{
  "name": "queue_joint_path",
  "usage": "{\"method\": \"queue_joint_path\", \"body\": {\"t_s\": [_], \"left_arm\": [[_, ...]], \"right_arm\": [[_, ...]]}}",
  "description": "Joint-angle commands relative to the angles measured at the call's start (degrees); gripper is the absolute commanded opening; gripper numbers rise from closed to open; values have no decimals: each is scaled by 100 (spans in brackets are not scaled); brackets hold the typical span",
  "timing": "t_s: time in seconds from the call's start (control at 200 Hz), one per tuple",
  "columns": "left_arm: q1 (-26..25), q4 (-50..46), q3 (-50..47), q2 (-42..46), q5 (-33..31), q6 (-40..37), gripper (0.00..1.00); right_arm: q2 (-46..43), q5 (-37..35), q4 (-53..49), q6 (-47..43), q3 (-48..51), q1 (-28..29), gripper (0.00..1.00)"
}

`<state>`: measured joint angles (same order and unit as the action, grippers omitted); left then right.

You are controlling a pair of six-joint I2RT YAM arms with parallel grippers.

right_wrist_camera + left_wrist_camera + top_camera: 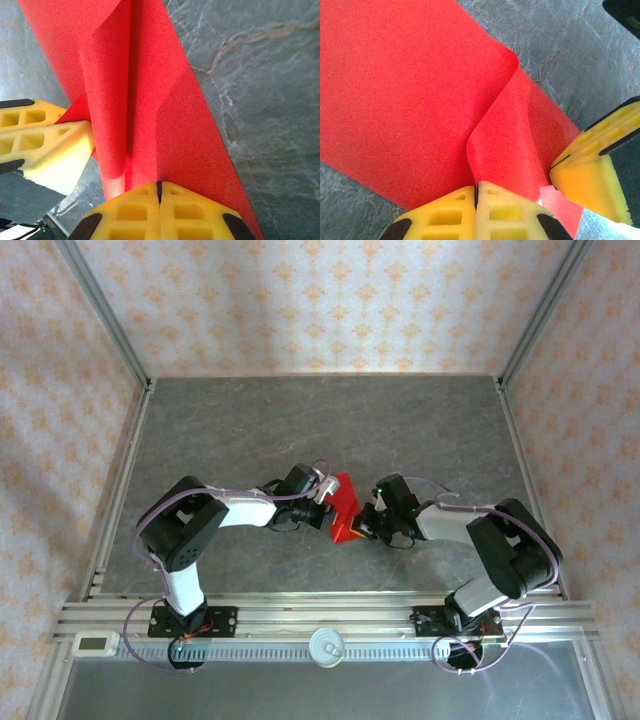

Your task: Fold a paper plane with a square sheet of paper (pick it up from the middle)

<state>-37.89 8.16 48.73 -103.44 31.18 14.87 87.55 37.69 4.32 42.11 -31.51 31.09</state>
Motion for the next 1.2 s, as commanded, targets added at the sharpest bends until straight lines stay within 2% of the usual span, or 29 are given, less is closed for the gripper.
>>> {"method": "queue_joint_path", "body": {"t_s": [0.0, 0.701, 1.021, 1.196], "left_arm": [[-43, -49, 74, -65, -246, -118, 6], [-43, -7, -74, -220, -49, -148, 6], [-41, -44, -137, -321, -70, -204, 6], [-43, -39, -116, -352, -68, -217, 6]], "right_arm": [[152, -402, -379, -90, 49, 16, 0], [111, -281, -267, -74, 14, 11, 0], [-504, 37, 366, 388, -168, -7, 0], [-378, 132, 603, 710, -285, -7, 0]]}}
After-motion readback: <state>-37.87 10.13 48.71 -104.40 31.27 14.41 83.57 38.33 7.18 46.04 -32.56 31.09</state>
